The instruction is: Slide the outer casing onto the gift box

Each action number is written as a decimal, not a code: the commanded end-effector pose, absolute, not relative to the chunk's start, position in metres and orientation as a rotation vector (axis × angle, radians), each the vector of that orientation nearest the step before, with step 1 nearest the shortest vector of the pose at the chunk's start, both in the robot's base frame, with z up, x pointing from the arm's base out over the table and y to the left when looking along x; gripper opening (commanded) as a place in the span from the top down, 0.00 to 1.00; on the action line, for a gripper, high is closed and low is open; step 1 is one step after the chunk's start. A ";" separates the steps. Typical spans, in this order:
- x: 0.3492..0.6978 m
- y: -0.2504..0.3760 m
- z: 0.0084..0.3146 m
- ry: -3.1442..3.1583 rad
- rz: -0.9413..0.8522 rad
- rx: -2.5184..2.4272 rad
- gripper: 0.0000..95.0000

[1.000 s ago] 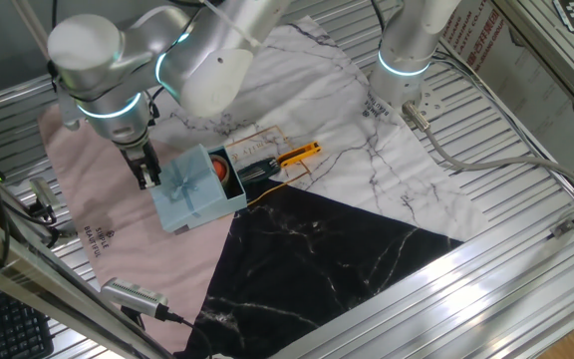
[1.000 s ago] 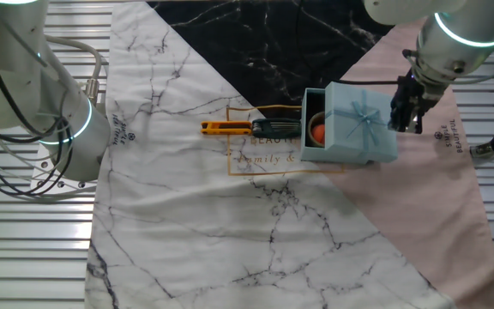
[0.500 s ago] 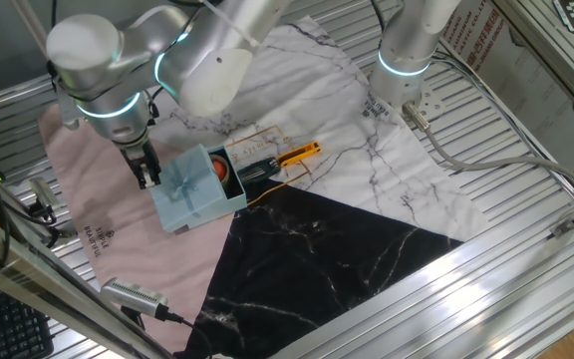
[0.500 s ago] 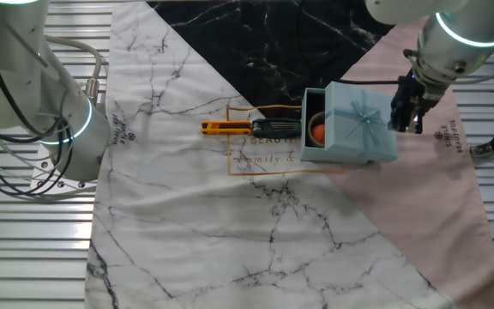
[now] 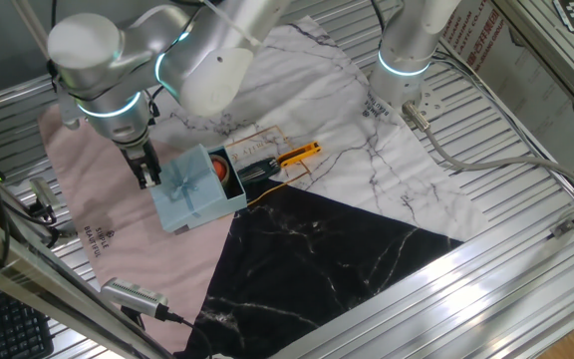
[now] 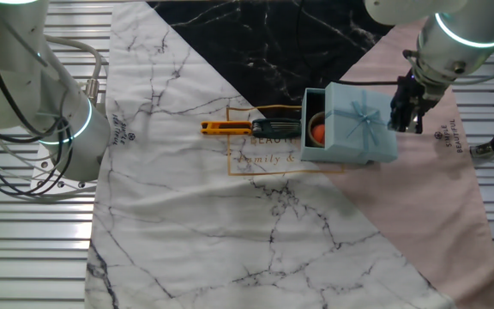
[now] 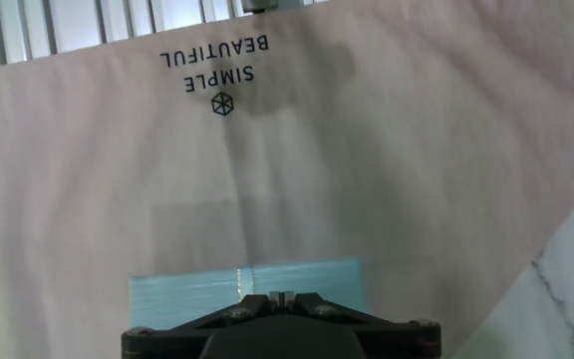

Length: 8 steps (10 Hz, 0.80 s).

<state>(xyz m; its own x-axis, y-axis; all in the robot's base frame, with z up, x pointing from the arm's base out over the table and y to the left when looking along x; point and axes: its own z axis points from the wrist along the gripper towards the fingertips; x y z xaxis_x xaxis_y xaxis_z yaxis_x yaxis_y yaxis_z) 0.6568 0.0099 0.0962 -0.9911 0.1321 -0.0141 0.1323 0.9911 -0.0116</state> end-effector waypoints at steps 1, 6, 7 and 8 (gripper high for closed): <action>0.657 0.010 0.097 3.126 0.008 0.164 1.00; 0.657 0.010 0.097 3.070 0.015 0.156 1.00; 0.657 0.010 0.097 3.063 -0.001 0.195 1.00; 0.657 0.010 0.097 3.060 -0.018 0.210 1.00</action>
